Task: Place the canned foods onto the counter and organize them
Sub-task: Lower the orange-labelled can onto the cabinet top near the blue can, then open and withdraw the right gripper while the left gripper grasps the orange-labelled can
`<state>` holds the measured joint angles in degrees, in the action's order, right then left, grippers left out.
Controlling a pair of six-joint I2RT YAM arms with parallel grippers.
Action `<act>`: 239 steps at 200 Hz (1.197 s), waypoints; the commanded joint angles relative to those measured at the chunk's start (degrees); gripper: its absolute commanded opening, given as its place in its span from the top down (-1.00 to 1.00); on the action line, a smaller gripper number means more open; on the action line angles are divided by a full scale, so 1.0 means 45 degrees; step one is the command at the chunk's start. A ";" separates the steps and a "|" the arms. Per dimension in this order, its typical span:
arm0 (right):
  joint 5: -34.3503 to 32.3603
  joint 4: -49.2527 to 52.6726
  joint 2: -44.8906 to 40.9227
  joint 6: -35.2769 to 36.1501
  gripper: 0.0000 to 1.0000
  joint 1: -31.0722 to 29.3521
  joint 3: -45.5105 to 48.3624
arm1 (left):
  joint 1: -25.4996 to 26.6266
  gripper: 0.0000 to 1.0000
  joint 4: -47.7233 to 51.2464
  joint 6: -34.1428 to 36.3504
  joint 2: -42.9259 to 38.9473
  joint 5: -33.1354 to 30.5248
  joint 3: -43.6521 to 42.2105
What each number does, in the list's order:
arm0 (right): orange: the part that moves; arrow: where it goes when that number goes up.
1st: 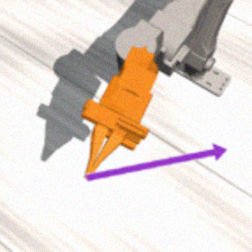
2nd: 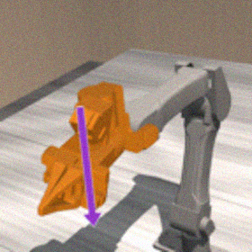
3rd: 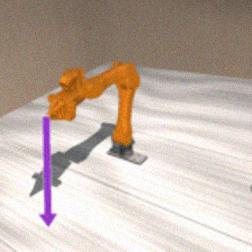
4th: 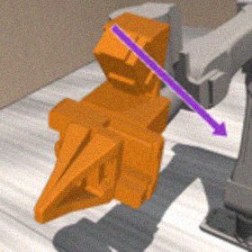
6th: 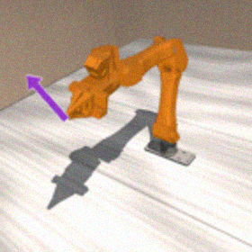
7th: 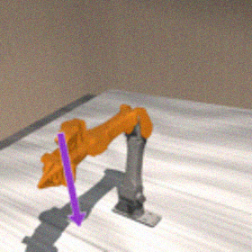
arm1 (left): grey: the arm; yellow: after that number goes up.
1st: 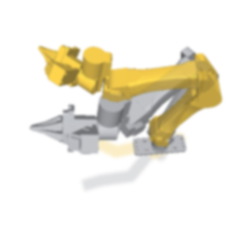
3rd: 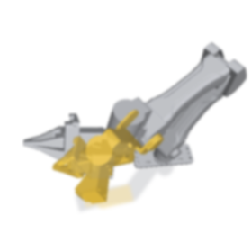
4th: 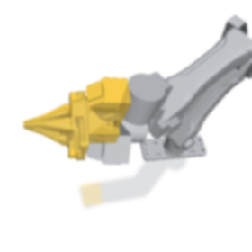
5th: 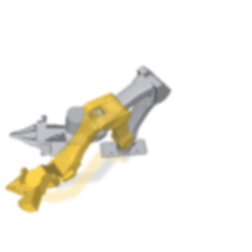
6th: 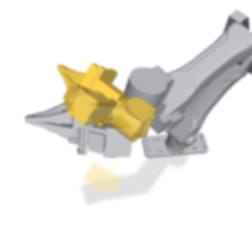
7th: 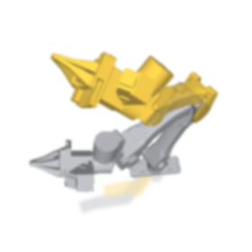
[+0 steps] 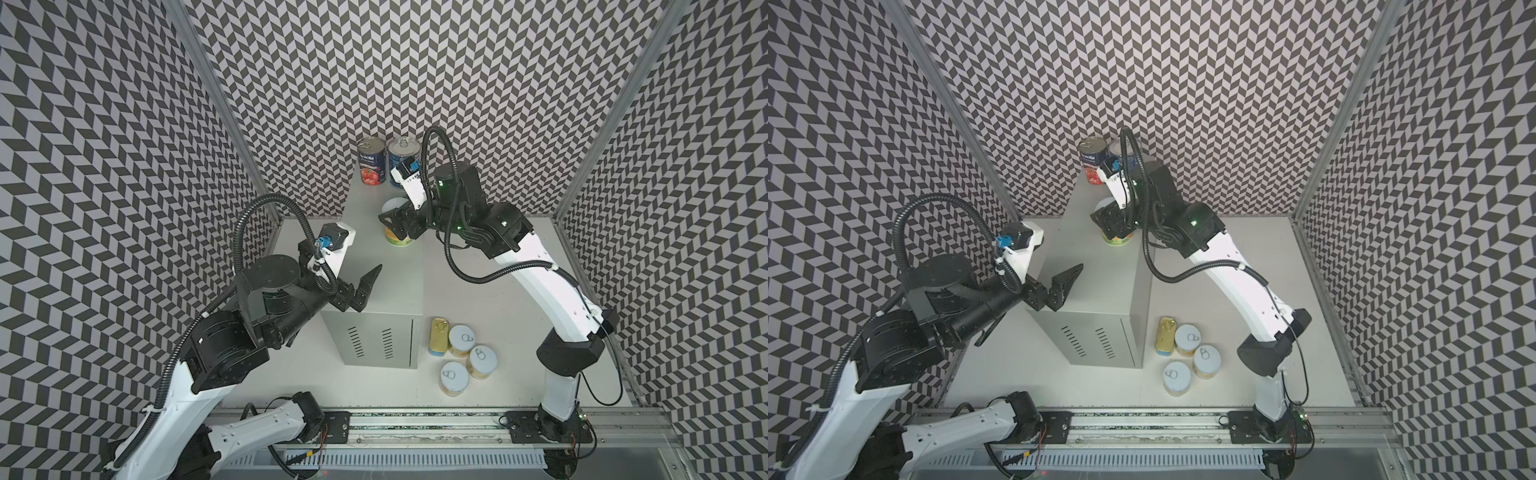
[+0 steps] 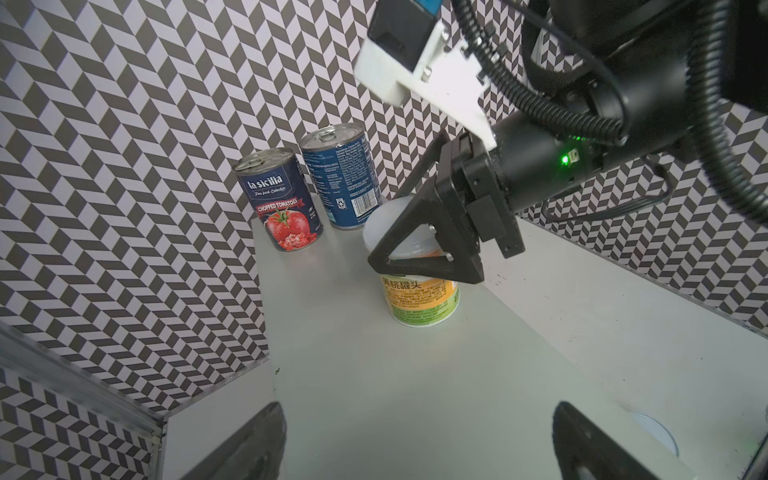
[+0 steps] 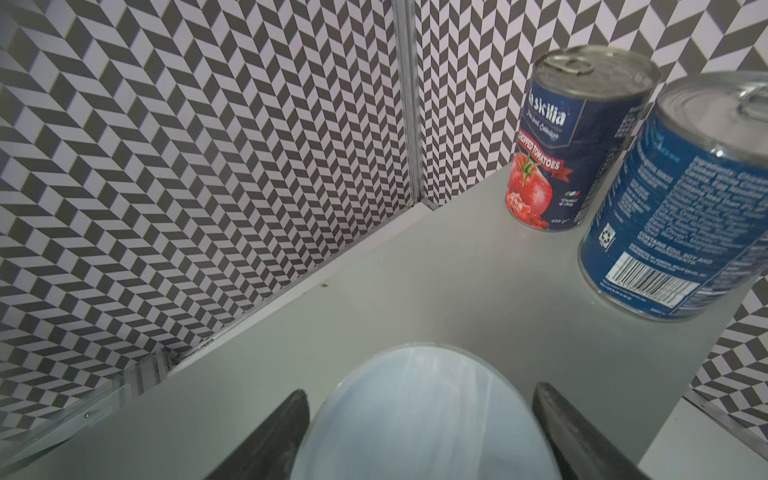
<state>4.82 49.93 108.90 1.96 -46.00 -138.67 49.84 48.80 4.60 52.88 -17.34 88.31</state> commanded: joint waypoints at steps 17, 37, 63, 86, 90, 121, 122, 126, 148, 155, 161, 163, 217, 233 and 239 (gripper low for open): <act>-0.0093 -0.1234 0.0175 0.0156 -0.64 -0.0149 -0.0588 | -0.0035 -1.00 -0.0765 -0.0118 0.0133 0.0549 -0.0339; -0.0251 -0.1322 0.0007 0.0101 -0.73 -0.0147 -0.0539 | -0.0023 -1.00 -0.1134 -0.0165 0.0341 0.0592 -0.0609; -0.0883 -0.1873 -0.1058 0.0153 -0.88 -0.0151 0.0764 | -0.0104 -1.00 -0.1760 -0.0331 0.0742 0.0832 -0.0990; -0.1293 -0.3100 -0.2736 0.0251 -0.99 -0.0143 0.3231 | -0.0471 -1.00 -0.2558 -0.0378 0.0998 0.1328 -0.1460; -0.1362 -0.3331 -0.3066 0.0281 -0.99 -0.0134 0.3687 | -0.0577 -1.00 -0.2715 -0.0358 0.1032 0.1465 -0.1551; -0.2061 -0.5040 -0.5669 0.0369 -0.98 -0.0130 0.7270 | -0.1435 -1.00 -0.3655 -0.0323 0.1303 0.2319 -0.1793; -0.2093 -0.5089 -0.5745 0.0368 -0.99 -0.0130 0.7383 | -0.1451 -1.00 -0.3675 -0.0321 0.1319 0.2354 -0.1783; -0.2231 -0.5318 -0.6078 0.0352 -0.99 -0.0126 0.7886 | -0.1547 -1.00 -0.3773 -0.0329 0.1363 0.2454 -0.1774; -0.2568 -0.6453 -0.7956 0.0257 -0.99 -0.0110 1.0383 | -0.2046 -1.00 -0.4189 -0.0325 0.1610 0.2996 -0.1779; -0.2558 -0.6762 -0.8524 0.0264 -0.99 -0.0111 1.1143 | -0.2221 -1.00 -0.4286 -0.0336 0.1732 0.3160 -0.1754; -0.2569 -0.6978 -0.8944 0.0282 -0.99 -0.0110 1.1693 | -0.2360 -1.00 -0.4365 -0.0341 0.1830 0.3286 -0.1713; -0.2549 -0.7029 -0.9088 0.0296 -0.99 -0.0110 1.1856 | -0.2408 -1.00 -0.4400 -0.0354 0.1854 0.3356 -0.1700; -0.2067 -0.7730 -1.1765 0.0363 -0.99 -0.0110 1.5210 | -0.3176 -1.00 -0.5429 -0.0315 0.2761 0.4517 -0.1309; -0.1566 -0.8023 -1.2348 0.0491 -0.99 -0.0120 1.6038 | -0.3339 -0.99 -0.5715 -0.0271 0.3011 0.4617 -0.1228; -0.1367 -0.8082 -1.2510 0.0519 -0.99 -0.0115 1.6275 | -0.3412 -0.99 -0.5838 -0.0276 0.3083 0.4726 -0.1199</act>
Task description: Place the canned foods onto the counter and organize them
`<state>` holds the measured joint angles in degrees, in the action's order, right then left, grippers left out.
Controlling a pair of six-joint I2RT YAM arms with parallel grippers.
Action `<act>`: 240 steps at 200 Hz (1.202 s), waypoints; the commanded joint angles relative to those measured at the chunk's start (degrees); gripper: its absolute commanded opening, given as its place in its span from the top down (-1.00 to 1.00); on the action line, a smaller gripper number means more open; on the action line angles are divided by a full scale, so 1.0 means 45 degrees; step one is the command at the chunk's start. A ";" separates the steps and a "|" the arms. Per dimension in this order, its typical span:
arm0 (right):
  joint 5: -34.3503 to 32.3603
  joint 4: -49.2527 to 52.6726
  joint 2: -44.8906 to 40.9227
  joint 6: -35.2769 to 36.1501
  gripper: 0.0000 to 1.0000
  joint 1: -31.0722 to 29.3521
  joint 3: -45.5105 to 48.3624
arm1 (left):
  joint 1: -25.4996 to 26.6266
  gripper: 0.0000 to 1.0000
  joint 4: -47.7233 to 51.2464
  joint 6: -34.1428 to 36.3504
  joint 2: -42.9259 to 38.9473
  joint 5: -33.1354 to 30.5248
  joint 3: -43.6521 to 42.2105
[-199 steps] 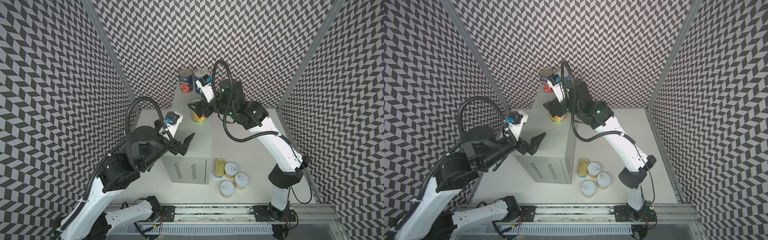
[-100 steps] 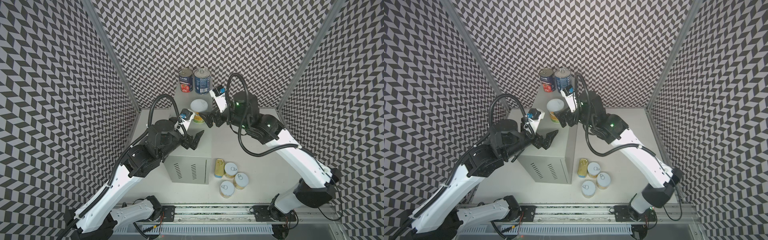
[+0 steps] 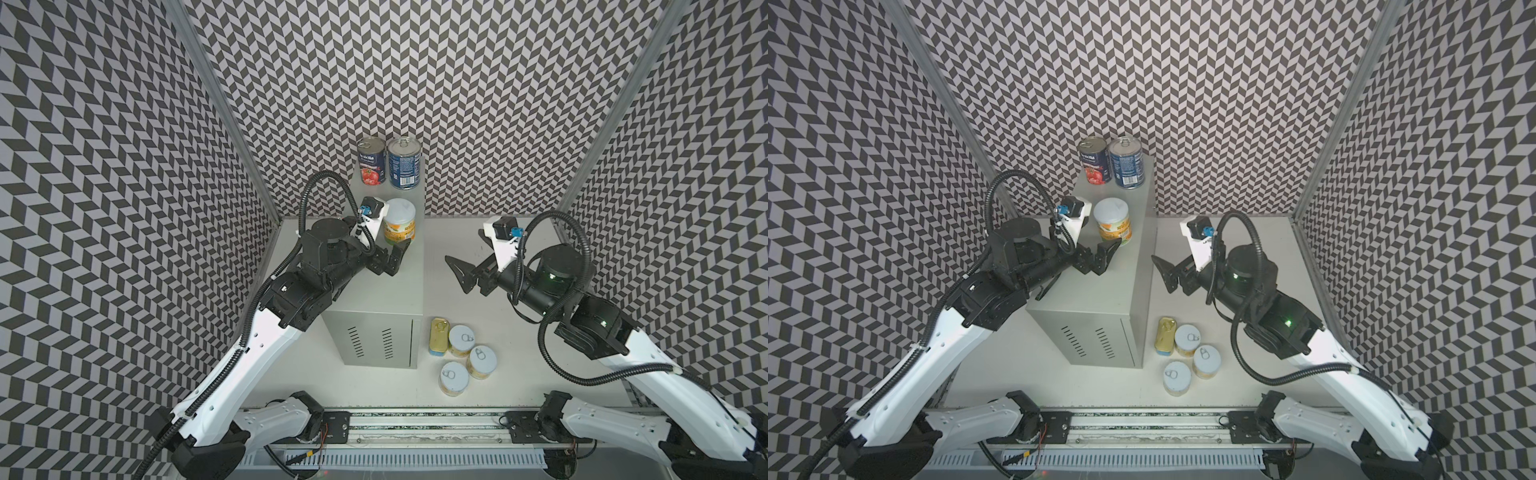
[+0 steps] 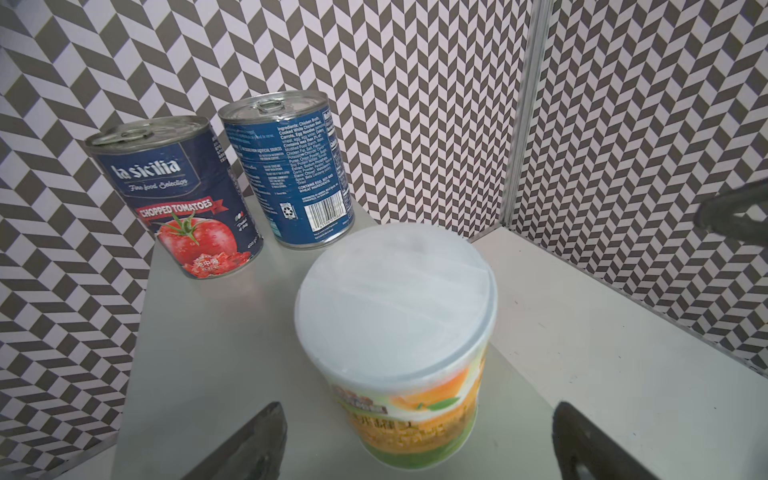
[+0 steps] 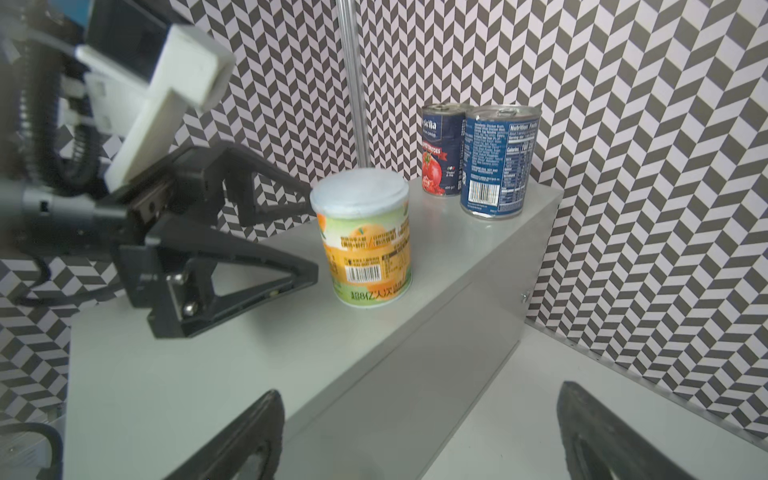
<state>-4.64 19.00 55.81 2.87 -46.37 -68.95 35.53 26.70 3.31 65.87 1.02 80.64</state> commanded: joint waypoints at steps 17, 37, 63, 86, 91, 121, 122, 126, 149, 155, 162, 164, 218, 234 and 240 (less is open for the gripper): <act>0.1171 -0.1365 -0.1058 0.0380 -0.99 -0.0035 0.1351 | -0.0447 -0.97 -0.1416 -0.0022 0.0359 0.1037 0.0423; 0.1375 -0.1468 -0.1305 0.0419 -0.99 -0.0046 0.1827 | -0.0599 -0.94 -0.1806 -0.0108 0.0579 0.1036 0.0446; 0.1496 -0.1556 -0.1426 0.0436 -0.99 -0.0037 0.2144 | -0.0707 -0.90 -0.2203 -0.0223 0.0932 0.1225 0.0556; 0.1555 -0.1721 -0.1467 0.0443 -0.99 -0.0031 0.2436 | -0.0804 -0.86 -0.2420 -0.0218 0.1342 0.1396 0.0693; 0.1569 -0.1733 -0.1451 0.0431 -0.99 -0.0036 0.2465 | -0.0835 -0.85 -0.2455 -0.0204 0.1417 0.1430 0.0715; 0.1667 -0.1898 -0.1452 0.0396 -0.99 -0.0043 0.2660 | -0.1273 -0.66 -0.2796 -0.0319 0.1537 0.1566 0.0694; 0.1672 -0.1908 -0.1459 0.0387 -0.99 -0.0045 0.2663 | -0.1293 -0.66 -0.2822 -0.0313 0.1536 0.1559 0.0693; 0.1676 -0.1933 -0.1442 0.0378 -0.99 -0.0039 0.2668 | -0.1356 -0.65 -0.2886 -0.0338 0.1525 0.1565 0.0659; 0.1813 -0.2035 -0.1276 0.0369 -0.99 -0.0041 0.2663 | -0.1595 -0.61 -0.3097 -0.0156 0.1459 0.1414 0.0594; 0.1844 -0.2059 -0.1205 0.0375 -0.99 -0.0038 0.2646 | -0.1630 -0.59 -0.3154 -0.0113 0.1437 0.1305 0.0543; 0.1878 -0.2108 -0.1140 0.0338 -0.99 -0.0040 0.2627 | -0.1699 -0.56 -0.3201 -0.0042 0.1406 0.1240 0.0531; 0.1888 -0.2113 -0.1101 0.0328 -0.99 -0.0031 0.2617 | -0.1732 -0.55 -0.3214 -0.0020 0.1405 0.1215 0.0531; 0.2087 -0.2499 -0.0614 0.0009 -0.99 -0.0036 0.2420 | -0.3319 -0.54 -0.3945 0.0696 0.1644 0.2050 0.0693; 0.2145 -0.2582 -0.0427 -0.0147 -0.99 -0.0043 0.2160 | -0.3764 -0.53 -0.4011 0.0921 0.1901 0.2502 0.1043; 0.2145 -0.2585 -0.0323 -0.0222 -0.99 -0.0035 0.2016 | -0.3936 -0.52 -0.4223 0.0947 0.1927 0.2693 0.1016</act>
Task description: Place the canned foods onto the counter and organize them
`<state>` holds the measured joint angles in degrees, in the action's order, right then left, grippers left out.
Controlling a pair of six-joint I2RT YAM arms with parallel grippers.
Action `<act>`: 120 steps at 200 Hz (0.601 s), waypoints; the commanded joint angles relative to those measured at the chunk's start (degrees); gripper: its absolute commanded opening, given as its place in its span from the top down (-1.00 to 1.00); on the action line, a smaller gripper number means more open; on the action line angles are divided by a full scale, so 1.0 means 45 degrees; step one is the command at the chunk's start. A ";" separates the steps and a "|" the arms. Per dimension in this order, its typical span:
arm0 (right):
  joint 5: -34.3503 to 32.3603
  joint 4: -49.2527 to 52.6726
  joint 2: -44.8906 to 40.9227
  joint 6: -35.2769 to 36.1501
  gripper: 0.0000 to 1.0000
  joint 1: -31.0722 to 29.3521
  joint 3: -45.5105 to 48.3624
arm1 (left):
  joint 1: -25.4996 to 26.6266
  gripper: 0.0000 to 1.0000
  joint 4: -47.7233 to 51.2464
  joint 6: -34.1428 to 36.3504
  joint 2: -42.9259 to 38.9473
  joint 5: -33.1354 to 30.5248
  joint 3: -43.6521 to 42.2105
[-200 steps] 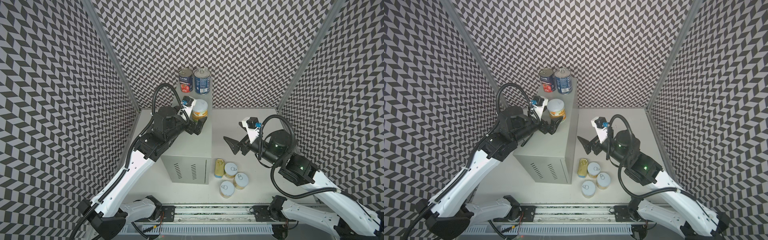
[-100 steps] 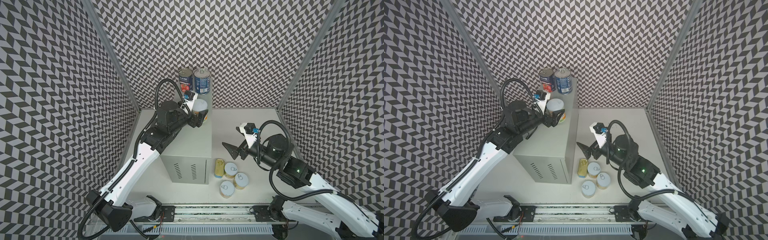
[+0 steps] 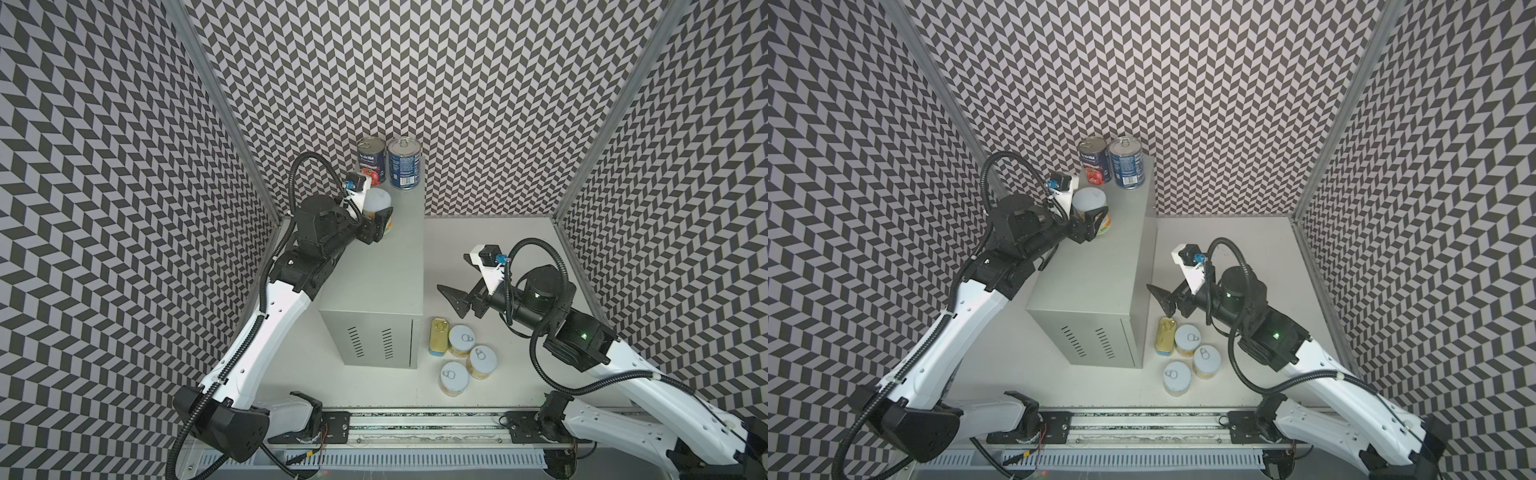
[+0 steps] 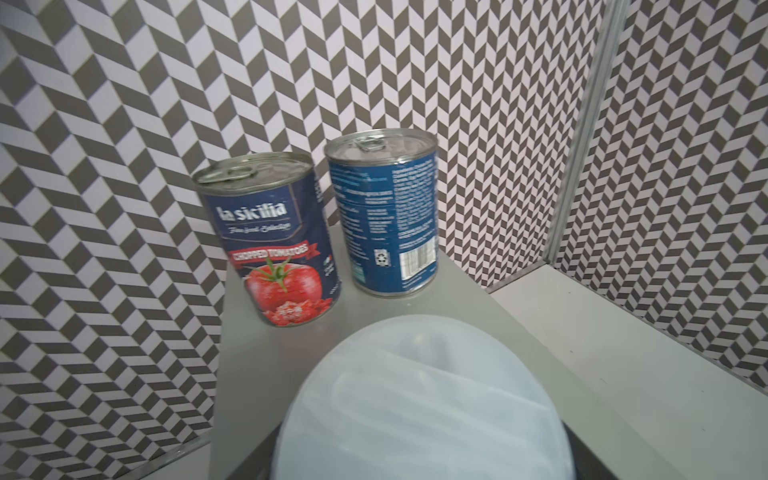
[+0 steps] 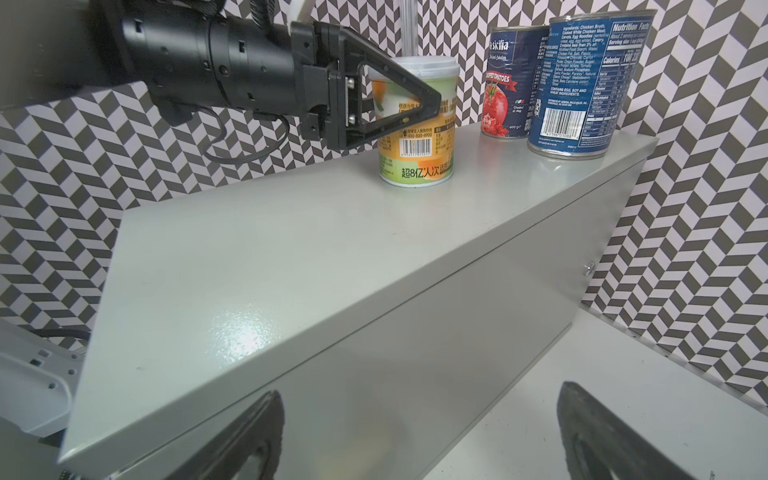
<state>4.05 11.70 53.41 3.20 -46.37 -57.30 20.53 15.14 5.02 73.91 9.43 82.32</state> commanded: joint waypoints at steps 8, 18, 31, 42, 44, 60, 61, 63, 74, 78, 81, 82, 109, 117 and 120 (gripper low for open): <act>0.0088 -0.0896 0.0368 -0.0437 -0.99 -0.0047 -0.0846 | -0.0783 -0.52 -0.1789 0.0638 0.0230 0.1151 0.0651; -0.0081 -0.0723 0.0636 -0.0618 -0.99 -0.0032 -0.1249 | -0.0975 -0.53 -0.2100 0.0693 0.0338 0.1577 0.0581; -0.0348 -0.0399 0.0981 -0.0806 -0.98 -0.0032 -0.1848 | -0.1108 -0.53 -0.2367 0.0819 0.0527 0.1917 0.0574; -0.0551 -0.0087 0.1273 -0.0952 -0.99 -0.0037 -0.2321 | -0.1282 -0.54 -0.2477 0.0860 0.0812 0.2161 0.0705; -0.0599 -0.0044 0.1314 -0.0977 -0.99 -0.0045 -0.2412 | -0.1307 -0.53 -0.2444 0.0858 0.0873 0.2201 0.0748; -0.0828 0.0208 0.1611 -0.1076 -0.99 -0.0041 -0.2961 | -0.1491 -0.54 -0.2434 0.0966 0.1281 0.2577 0.1055; -0.0835 0.0220 0.1629 -0.1069 -0.99 -0.0034 -0.2985 | -0.1494 -0.53 -0.2450 0.0990 0.1305 0.2604 0.1068; -0.0850 0.0243 0.1633 -0.1065 -0.99 -0.0034 -0.3042 | -0.1511 -0.53 -0.2456 0.1008 0.1343 0.2629 0.1092; -0.0891 0.0270 0.1733 -0.1077 -0.99 -0.0028 -0.3253 | -0.1608 -0.53 -0.2681 0.1062 0.1553 0.2775 0.1082; -0.0899 0.0275 0.1754 -0.1077 -0.99 -0.0037 -0.3324 | -0.1640 -0.54 -0.2746 0.1097 0.1659 0.2807 0.1099; -0.0918 0.0280 0.1758 -0.1072 -0.99 -0.0034 -0.3383 | -0.1666 -0.54 -0.2764 0.1107 0.1735 0.2824 0.1129; -0.0919 0.0285 0.1771 -0.1068 -0.99 -0.0031 -0.3401 | -0.1679 -0.53 -0.2771 0.1110 0.1747 0.2825 0.1134; -0.1131 0.0443 0.1933 -0.1024 -0.99 -0.0032 -0.3850 | -0.2079 -0.53 -0.3097 0.0858 0.2208 0.3239 0.1129; -0.1174 0.0480 0.1987 -0.1005 -0.99 -0.0046 -0.3922 | -0.2217 -0.53 -0.3265 0.0725 0.2291 0.3444 0.1068; -0.1191 0.0489 0.2007 -0.1014 -0.99 -0.0040 -0.3961 | -0.2263 -0.53 -0.3334 0.0666 0.2314 0.3526 0.1062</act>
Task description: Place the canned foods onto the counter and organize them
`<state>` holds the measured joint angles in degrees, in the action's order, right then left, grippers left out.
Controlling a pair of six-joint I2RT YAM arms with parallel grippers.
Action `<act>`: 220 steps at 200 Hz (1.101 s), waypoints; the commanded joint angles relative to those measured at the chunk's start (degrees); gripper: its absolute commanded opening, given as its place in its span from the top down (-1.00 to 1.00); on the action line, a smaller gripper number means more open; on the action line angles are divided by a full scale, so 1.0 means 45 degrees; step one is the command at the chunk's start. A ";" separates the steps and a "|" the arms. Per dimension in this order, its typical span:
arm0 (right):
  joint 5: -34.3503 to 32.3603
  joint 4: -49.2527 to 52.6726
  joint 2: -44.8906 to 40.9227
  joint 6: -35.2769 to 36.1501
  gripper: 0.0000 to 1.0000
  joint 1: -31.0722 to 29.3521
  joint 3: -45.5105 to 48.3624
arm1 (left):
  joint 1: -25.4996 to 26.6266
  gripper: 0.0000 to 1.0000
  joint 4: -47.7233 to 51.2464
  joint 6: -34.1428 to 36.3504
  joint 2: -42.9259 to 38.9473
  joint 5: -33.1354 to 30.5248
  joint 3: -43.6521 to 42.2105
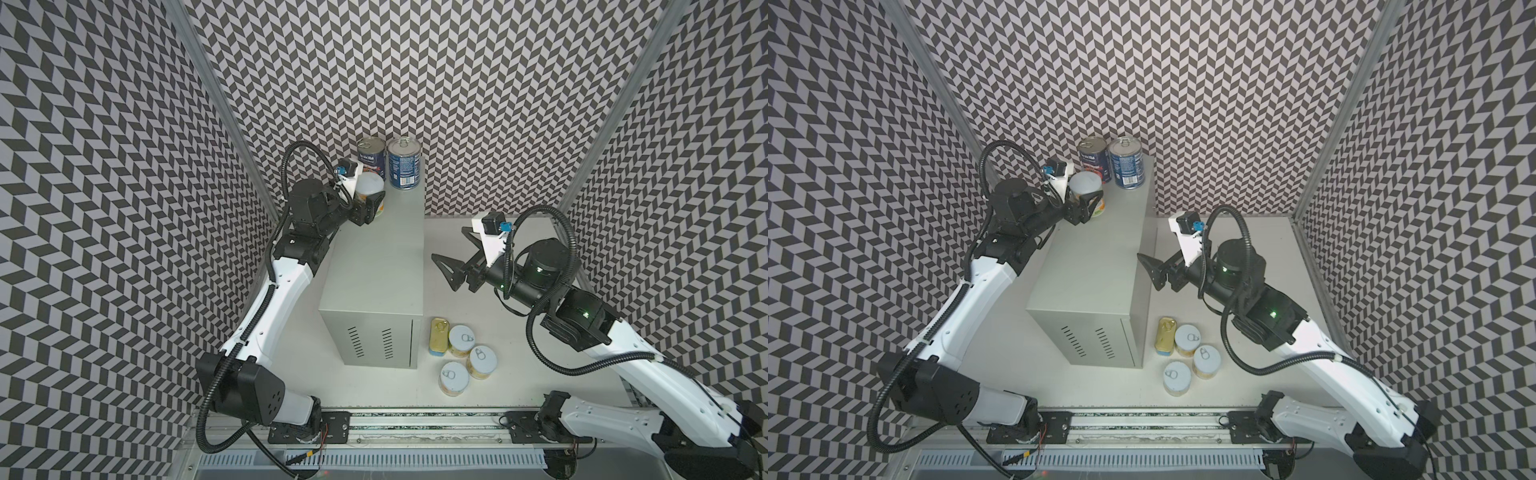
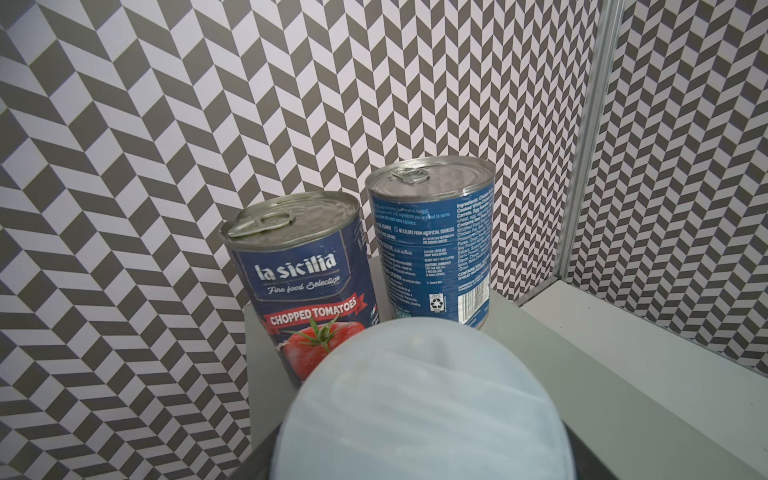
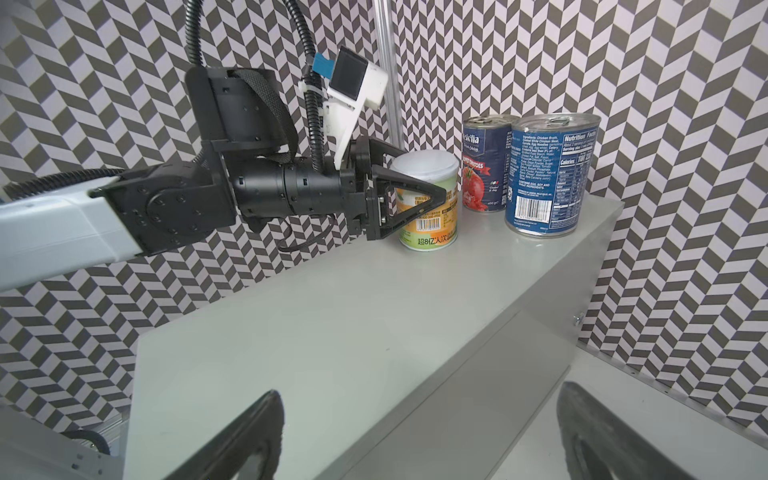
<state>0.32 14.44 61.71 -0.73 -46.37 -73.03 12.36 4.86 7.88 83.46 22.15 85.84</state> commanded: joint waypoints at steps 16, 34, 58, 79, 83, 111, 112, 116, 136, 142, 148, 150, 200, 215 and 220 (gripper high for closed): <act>-0.0366 -0.0084 0.0249 -0.0127 -0.98 -0.0042 -0.0628 | -0.0701 -0.53 -0.1174 -0.0167 0.0331 0.1051 0.0335; -0.0344 -0.0044 0.0347 -0.0116 -0.99 -0.0042 -0.0791 | -0.0888 -0.53 -0.1277 -0.0356 0.0406 0.1518 0.0377; -0.0344 0.0014 0.0436 -0.0091 -0.99 -0.0041 -0.0949 | -0.0892 -0.53 -0.1343 -0.0417 0.0432 0.2035 0.0338; -0.0344 0.0027 0.0426 -0.0047 -0.99 -0.0030 -0.0965 | -0.0834 -0.53 -0.1130 -0.0405 0.0631 0.2337 0.0488; -0.0344 0.0034 0.0405 -0.0057 -0.99 -0.0046 -0.0962 | -0.0805 -0.53 -0.1057 -0.0379 0.0647 0.2333 0.0527; -0.0322 -0.0051 0.0271 -0.0106 -0.98 -0.0036 -0.0756 | -0.0532 -0.54 -0.0897 -0.0177 0.0819 0.2105 0.0589; -0.0323 -0.0057 0.0271 -0.0108 -0.99 -0.0042 -0.0759 | -0.0516 -0.54 -0.0891 -0.0173 0.0824 0.2087 0.0600; -0.0324 -0.0073 0.0241 -0.0111 -0.99 -0.0047 -0.0739 | -0.0460 -0.54 -0.0859 -0.0124 0.0861 0.2014 0.0625; -0.0324 -0.0064 0.0202 -0.0129 -0.99 -0.0046 -0.0686 | -0.0268 -0.57 -0.0660 0.0126 0.1088 0.1525 0.0799; -0.0324 -0.0064 0.0173 -0.0127 -0.99 -0.0031 -0.0684 | -0.0219 -0.58 -0.0632 0.0176 0.1159 0.1425 0.0840; -0.0324 -0.0064 0.0148 -0.0130 -0.99 -0.0031 -0.0658 | -0.0194 -0.59 -0.0640 0.0167 0.1217 0.1341 0.0857; -0.0334 -0.0064 0.0142 -0.0125 -0.99 -0.0043 -0.0653 | -0.0180 -0.59 -0.0639 0.0179 0.1243 0.1331 0.0863; -0.0400 -0.0068 0.0075 -0.0091 -0.99 -0.0047 -0.0578 | -0.0110 -0.60 -0.0687 0.0150 0.1393 0.0841 0.0865; -0.0402 -0.0054 0.0076 -0.0089 -0.98 -0.0045 -0.0584 | -0.0110 -0.60 -0.0692 0.0110 0.1419 0.0912 0.0899; -0.0407 -0.0044 0.0075 -0.0091 -0.99 -0.0032 -0.0574 | -0.0110 -0.61 -0.0690 0.0089 0.1423 0.0917 0.0885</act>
<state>-0.67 15.44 63.29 -0.71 -46.37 -75.70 11.62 1.13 6.98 89.19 27.09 89.12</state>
